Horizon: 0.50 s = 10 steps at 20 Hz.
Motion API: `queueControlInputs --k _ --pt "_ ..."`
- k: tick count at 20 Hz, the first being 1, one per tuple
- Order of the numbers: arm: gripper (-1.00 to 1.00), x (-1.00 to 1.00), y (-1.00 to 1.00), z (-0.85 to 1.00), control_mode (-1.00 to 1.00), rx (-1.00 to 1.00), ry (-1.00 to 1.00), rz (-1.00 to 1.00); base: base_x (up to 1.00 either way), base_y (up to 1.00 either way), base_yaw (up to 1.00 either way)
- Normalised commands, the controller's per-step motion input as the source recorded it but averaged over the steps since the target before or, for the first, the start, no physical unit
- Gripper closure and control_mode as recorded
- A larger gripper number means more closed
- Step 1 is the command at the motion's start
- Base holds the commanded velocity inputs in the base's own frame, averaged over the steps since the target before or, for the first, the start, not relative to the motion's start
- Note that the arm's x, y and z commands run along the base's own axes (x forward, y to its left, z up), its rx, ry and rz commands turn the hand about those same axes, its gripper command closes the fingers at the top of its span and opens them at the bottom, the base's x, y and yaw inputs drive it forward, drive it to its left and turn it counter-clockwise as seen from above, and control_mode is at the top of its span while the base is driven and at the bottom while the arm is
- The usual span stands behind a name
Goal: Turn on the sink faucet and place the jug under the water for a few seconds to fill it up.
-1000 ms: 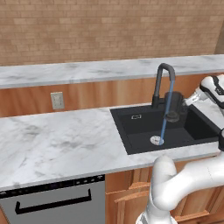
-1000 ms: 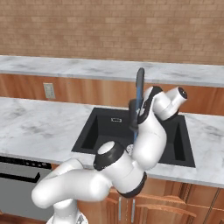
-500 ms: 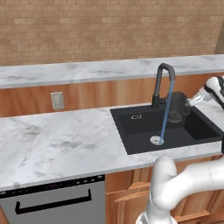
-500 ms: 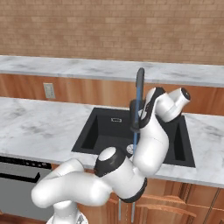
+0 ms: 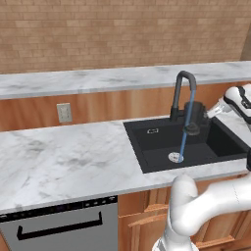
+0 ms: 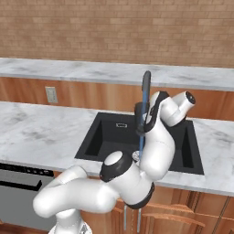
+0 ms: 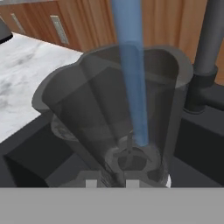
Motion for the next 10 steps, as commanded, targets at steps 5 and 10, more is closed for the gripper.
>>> queueControlInputs --k 5,10 --pt "1.0 0.02 0.0 0.0 -1.0 0.01 0.0 0.0 0.0 0.0 0.0" --pt "1.0 0.19 0.0 0.0 -1.0 0.07 0.0 0.0 0.0 0.0 0.0"
